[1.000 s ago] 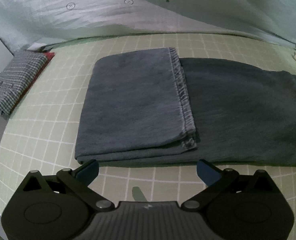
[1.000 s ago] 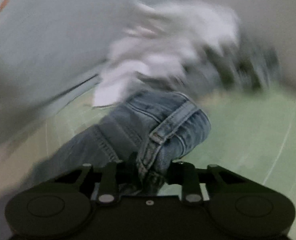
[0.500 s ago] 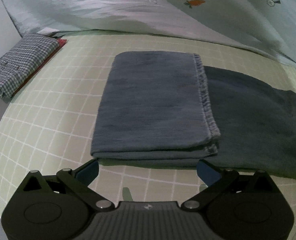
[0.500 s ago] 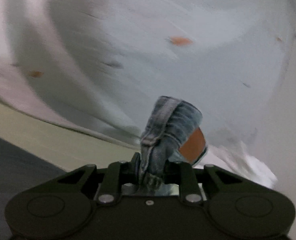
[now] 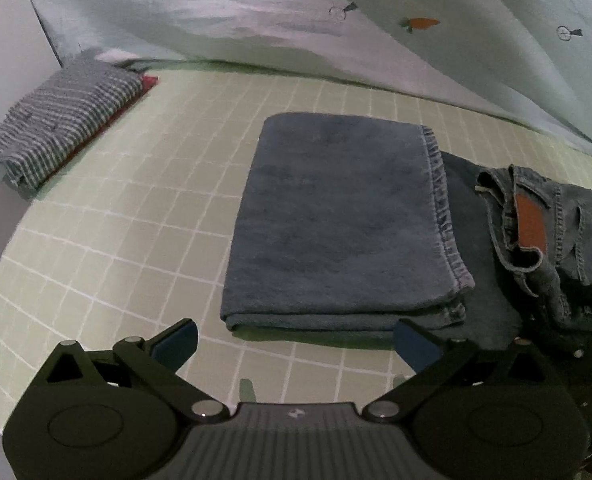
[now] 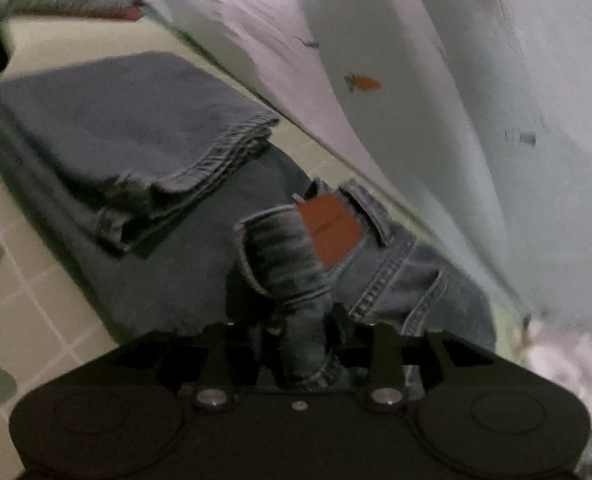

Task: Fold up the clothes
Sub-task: 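Fold the jeans waistband over onto the folded legs with the right tool, then grasp the folded jeans bundle with both tools and lift it, then carry the folded jeans with both tools toward the plaid shirt by the white board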

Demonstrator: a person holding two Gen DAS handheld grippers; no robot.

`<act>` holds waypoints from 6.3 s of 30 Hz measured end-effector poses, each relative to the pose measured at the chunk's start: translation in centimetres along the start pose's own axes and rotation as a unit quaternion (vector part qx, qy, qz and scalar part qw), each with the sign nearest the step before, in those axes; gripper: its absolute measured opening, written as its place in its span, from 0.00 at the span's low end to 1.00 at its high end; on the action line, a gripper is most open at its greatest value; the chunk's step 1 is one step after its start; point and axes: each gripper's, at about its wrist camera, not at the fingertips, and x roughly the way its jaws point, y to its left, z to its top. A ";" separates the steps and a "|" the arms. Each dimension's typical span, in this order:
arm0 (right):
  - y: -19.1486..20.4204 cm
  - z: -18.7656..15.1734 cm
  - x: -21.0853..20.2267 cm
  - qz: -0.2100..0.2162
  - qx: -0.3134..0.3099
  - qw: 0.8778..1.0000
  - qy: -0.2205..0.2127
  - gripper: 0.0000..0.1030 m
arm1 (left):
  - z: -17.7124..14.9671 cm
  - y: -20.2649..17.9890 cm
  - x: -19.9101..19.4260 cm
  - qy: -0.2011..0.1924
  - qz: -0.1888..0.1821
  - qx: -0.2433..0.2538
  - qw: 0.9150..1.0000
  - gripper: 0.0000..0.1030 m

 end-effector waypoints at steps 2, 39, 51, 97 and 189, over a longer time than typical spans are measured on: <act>-1.1 -0.1 -0.3 0.018 0.033 0.999 0.019 0.68 | 0.3 -0.1 0.4 0.005 -0.008 -0.003 1.000 1.00; -20.2 -12.6 2.2 0.086 0.596 0.794 0.082 1.00 | 3.0 -3.1 7.9 0.063 0.026 0.059 0.996 1.00; -18.0 -7.9 3.9 0.135 0.483 0.859 0.105 0.66 | 3.2 -2.8 8.5 0.068 0.017 0.051 0.996 1.00; -5.8 8.6 0.9 0.207 0.452 0.866 0.056 0.93 | 4.1 11.2 4.1 0.016 -0.104 -0.173 0.979 0.98; -5.1 6.0 -6.0 0.426 0.409 0.806 0.052 0.53 | -2.8 6.3 -4.2 -0.039 -0.335 -0.189 0.922 0.87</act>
